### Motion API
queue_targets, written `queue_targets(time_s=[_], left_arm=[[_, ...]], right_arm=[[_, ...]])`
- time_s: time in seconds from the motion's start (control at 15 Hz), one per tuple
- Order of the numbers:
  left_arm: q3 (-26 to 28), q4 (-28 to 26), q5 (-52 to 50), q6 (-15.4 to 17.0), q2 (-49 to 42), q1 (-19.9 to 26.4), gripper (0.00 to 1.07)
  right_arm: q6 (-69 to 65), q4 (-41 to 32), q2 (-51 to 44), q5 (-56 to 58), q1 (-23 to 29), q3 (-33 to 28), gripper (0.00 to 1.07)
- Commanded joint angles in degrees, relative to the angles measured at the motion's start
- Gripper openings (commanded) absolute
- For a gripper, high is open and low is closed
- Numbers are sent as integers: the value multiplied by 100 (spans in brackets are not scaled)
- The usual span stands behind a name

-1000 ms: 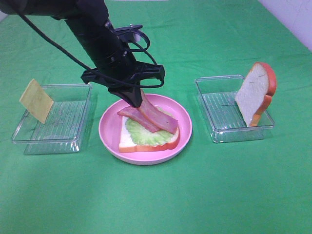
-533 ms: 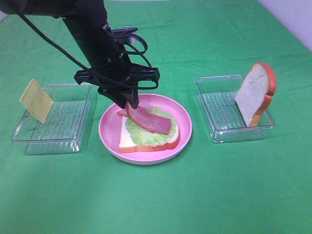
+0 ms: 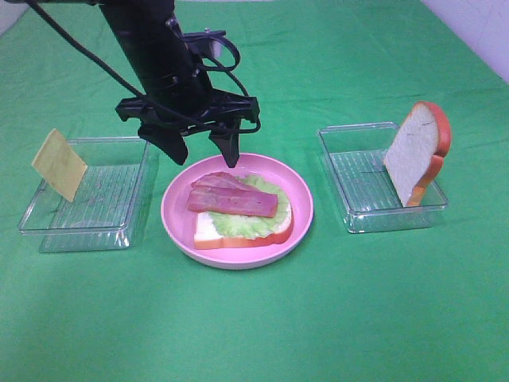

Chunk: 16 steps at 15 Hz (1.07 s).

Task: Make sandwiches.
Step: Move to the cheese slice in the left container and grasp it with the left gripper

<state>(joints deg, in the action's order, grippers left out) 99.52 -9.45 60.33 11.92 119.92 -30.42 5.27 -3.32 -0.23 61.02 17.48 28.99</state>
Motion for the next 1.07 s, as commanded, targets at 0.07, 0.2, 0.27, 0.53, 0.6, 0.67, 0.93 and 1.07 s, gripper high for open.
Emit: queue_targets(time_s=[0.07,0.2,0.27,0.53,0.6,0.67,0.93,1.07], left_arm=[[327,504,424,246,0,-23,69],[676,1220,865,516,0,-17,69],[837,1570,1123,642,0,34,69],[928,1495,1261,647,-120,796,75],[928,1461,1261,630,-138,917,75],[928,1415,1261,630,-160,1134,75],[928,1335,1261,493,-183,1896,75],[928,1335,1261,476,-183,2212,75]], right_arm=[[23,34,-115,-46,34,-23,71],[23,34,-115,-46,34,-23,71],[23,34,-115,-46,34,-23,71],[23,34,-115,-46,34,-23,71],[23,34,-115,-46,34,-23,71],[23,34,-115,-46,34,-23,71],[23,34,-115,-46,34,-23,71],[23,34,-115,-46,34,-23,71]])
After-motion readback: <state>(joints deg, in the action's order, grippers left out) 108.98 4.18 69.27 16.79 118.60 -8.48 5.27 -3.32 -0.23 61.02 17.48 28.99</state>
